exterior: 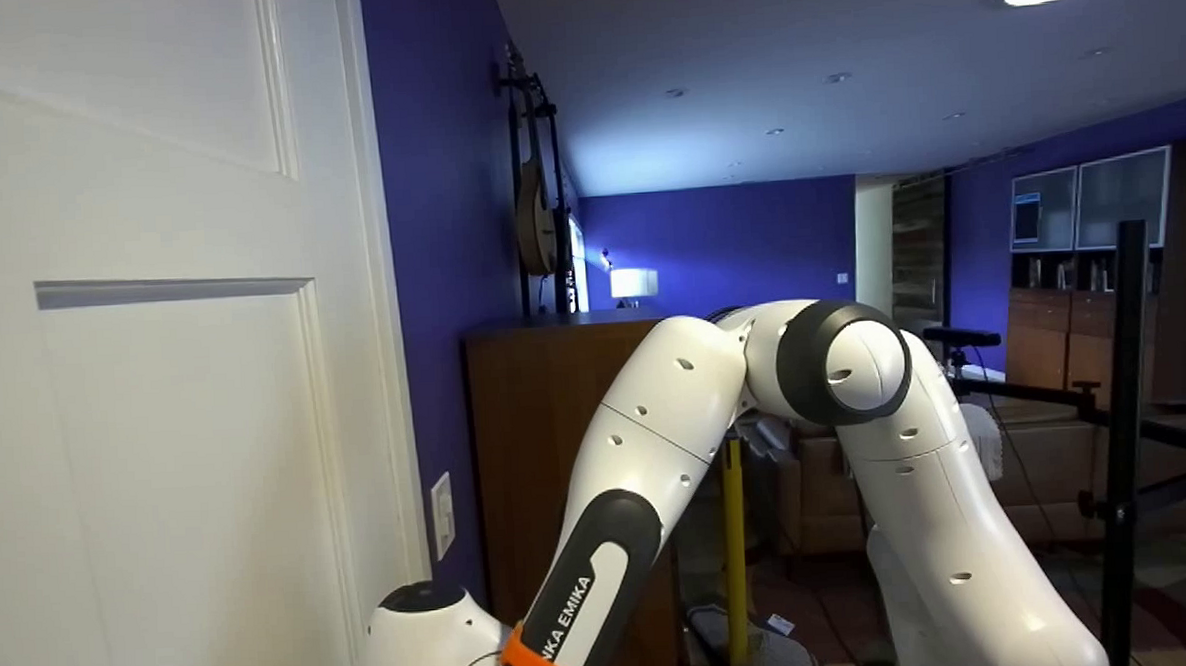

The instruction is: Take the hat off of the top of the cabinet and hang it on the door

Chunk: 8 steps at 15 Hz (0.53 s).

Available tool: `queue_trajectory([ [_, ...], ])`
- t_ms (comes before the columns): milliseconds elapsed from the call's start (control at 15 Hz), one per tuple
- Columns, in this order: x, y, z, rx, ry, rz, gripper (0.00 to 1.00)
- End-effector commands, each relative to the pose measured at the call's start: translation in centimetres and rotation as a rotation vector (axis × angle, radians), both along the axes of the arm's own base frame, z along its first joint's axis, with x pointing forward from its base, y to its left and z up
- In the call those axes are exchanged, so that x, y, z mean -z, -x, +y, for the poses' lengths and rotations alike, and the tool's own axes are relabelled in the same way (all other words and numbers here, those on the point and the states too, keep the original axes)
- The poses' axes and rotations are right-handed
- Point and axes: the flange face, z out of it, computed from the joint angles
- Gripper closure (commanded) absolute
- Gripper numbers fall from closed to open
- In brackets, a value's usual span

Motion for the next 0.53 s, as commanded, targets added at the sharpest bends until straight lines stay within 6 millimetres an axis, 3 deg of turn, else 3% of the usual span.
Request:
queue_trajectory([
  [0,-1.0,-0.5,0.5,-0.017,0.000,-0.024,0.99],
  [467,-2.8,0.0,-1.4,-0.090,0.072,-0.021,0.99],
])
